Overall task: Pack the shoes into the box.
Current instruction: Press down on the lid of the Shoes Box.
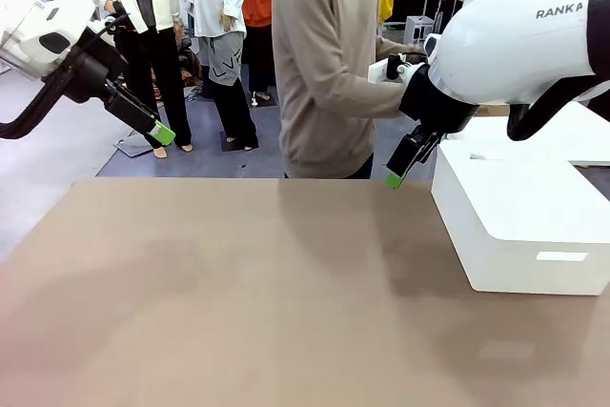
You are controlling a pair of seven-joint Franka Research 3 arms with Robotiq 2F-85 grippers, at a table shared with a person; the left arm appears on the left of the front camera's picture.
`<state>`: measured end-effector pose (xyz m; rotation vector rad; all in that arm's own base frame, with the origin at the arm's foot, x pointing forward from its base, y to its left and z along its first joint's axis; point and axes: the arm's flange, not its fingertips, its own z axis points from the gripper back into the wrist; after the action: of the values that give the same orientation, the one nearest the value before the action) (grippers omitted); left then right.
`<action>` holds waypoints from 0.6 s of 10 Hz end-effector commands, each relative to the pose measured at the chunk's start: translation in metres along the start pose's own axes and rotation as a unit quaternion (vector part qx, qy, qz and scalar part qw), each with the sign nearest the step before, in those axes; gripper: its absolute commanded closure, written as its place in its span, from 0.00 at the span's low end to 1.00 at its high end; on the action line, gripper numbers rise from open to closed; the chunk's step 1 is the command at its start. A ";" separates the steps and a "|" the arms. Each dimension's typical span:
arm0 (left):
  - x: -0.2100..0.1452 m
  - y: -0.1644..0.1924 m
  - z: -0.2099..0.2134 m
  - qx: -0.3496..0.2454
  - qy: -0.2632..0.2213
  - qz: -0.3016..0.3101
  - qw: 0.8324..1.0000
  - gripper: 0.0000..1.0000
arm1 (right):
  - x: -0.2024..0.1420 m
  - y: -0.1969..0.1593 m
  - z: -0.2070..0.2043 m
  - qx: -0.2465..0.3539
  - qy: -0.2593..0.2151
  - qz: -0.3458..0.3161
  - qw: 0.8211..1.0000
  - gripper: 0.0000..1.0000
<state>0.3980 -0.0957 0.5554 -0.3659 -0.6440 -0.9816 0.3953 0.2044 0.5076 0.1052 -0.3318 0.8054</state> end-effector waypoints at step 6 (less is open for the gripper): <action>-0.001 0.001 0.001 -0.001 0.001 0.001 1.000 0.00 | 0.000 -0.001 0.001 0.000 0.000 -0.001 1.000 0.00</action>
<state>0.3980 -0.0957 0.5554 -0.3659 -0.6440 -0.9816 0.3952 0.2044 0.5076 0.1053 -0.3318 0.8055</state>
